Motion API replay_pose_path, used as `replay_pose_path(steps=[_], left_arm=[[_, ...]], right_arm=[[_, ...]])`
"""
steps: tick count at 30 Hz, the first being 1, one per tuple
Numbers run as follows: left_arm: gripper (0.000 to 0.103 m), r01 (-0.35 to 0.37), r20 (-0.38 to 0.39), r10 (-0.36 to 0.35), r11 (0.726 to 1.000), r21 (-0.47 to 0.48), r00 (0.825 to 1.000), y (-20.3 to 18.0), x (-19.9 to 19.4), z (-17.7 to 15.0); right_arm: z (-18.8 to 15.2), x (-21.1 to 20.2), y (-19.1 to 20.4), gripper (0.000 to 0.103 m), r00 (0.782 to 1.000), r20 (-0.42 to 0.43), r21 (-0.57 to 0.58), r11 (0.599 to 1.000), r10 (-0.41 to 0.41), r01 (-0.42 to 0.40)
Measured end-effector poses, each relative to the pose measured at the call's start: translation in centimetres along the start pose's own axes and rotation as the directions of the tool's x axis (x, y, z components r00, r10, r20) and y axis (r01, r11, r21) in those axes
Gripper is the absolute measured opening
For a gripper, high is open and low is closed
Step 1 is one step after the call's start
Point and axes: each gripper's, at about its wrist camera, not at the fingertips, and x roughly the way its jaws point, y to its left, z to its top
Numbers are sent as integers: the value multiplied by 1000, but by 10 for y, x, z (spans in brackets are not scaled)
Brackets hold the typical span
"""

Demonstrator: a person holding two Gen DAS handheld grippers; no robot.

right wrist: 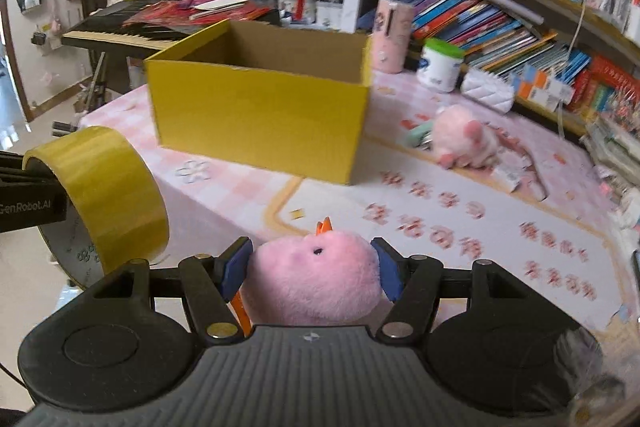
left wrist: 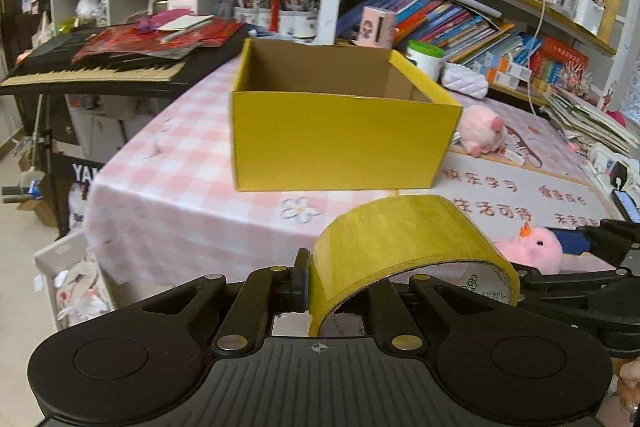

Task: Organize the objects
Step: 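Carry the tape roll and the chick in both tools over the yellow box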

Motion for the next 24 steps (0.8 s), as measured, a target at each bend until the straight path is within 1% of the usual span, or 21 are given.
replay_pose_path(steps=[4,9,17,24], left_arm=[[6,-18,5,19,1000,-6,1000,15,-11,-6],[6,-42,24,42,999,-21,999,31,-19,-6],[6,-42,37,43,999,-26,998,41,-23,-5],[6,-29,42,30,999,-35,999,42,-21,-1]], right_arm=[[-1,-1,19,62,999,-13,15,999,40,-40],[2,-4,38,62,998,3,-1,998,67,-67],[9,-6,49,62,997,14,-12,997,79,-78],[12,-7,53,62,997,13,-21,997,74,-73]])
